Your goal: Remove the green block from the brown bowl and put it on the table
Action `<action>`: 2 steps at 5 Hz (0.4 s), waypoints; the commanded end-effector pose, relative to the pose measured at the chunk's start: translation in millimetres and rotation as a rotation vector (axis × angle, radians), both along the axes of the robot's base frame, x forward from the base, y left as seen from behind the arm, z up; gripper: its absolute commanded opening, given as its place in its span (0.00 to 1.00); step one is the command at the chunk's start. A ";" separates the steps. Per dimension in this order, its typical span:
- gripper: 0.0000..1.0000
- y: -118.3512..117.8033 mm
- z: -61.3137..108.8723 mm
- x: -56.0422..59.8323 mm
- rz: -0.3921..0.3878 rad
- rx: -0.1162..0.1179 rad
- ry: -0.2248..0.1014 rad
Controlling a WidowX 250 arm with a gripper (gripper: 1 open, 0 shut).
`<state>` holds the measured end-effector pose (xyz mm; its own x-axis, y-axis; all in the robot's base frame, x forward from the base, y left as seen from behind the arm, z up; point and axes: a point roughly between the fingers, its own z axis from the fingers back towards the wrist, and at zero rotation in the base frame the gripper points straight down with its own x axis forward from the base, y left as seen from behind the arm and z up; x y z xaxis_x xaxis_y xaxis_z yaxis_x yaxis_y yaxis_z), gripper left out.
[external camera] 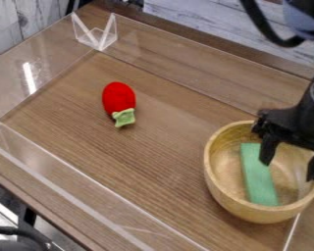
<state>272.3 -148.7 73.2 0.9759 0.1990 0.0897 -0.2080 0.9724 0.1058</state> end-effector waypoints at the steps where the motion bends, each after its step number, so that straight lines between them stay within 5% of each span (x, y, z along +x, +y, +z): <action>1: 1.00 3.3 37.1 14.0 -0.025 -0.037 -0.074; 2: 1.00 14.8 46.6 20.8 -0.044 -0.030 -0.074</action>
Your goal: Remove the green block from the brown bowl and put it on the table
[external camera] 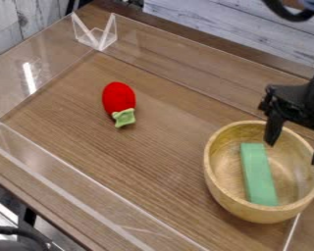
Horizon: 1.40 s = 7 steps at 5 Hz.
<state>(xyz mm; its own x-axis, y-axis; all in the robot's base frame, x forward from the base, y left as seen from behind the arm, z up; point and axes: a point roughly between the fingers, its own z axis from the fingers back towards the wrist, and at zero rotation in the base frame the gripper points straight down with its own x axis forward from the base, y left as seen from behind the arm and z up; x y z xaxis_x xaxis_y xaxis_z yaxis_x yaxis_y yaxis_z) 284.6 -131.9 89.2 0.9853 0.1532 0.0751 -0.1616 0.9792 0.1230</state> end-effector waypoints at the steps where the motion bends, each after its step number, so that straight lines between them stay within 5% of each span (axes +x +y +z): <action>1: 1.00 1.8 32.4 1.7 0.017 -0.046 -0.082; 2: 1.00 2.6 29.2 -6.9 0.037 -0.052 -0.072; 4: 1.00 5.3 46.3 -3.2 0.012 -0.072 -0.067; 7: 1.00 5.5 23.6 0.7 0.050 -0.097 -0.059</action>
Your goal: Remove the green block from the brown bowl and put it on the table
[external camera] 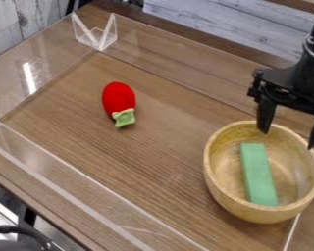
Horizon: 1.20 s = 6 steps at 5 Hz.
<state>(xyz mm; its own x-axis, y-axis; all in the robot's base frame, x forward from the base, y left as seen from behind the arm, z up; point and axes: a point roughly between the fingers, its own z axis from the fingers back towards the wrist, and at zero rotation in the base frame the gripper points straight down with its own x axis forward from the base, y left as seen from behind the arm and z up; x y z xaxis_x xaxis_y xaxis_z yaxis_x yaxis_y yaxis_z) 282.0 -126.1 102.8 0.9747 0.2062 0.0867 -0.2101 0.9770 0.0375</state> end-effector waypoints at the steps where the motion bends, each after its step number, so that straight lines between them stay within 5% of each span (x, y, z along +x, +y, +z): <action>1: 1.00 -3.4 -0.8 4.5 0.033 -0.017 -0.026; 4: 1.00 -8.6 -20.5 5.6 0.146 -0.017 -0.019; 6: 1.00 5.2 -58.1 -2.7 0.162 -0.021 0.024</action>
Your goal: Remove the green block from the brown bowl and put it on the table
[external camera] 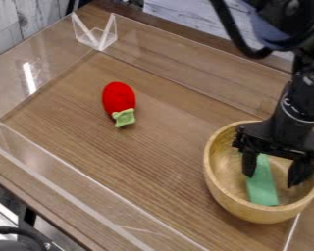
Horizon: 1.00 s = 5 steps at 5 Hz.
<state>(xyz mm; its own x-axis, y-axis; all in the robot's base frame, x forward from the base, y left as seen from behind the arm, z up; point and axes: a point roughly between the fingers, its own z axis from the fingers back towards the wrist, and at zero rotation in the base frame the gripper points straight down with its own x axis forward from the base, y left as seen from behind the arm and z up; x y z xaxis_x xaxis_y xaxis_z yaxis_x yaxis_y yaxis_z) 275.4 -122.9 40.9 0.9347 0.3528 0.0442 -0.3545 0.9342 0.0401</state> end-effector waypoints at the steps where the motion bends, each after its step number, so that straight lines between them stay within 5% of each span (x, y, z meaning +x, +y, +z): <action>1: 1.00 6.3 -5.8 0.0 0.070 -0.011 -0.010; 4: 1.00 -18.2 -15.4 1.4 0.165 -0.039 -0.013; 5: 1.00 -8.2 -19.1 -0.3 0.236 -0.043 -0.016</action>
<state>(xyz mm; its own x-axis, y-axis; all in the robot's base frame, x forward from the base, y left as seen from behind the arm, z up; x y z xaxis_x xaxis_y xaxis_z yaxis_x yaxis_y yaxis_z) 274.6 -130.6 20.5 0.8298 0.5570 0.0342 -0.5574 0.8302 0.0032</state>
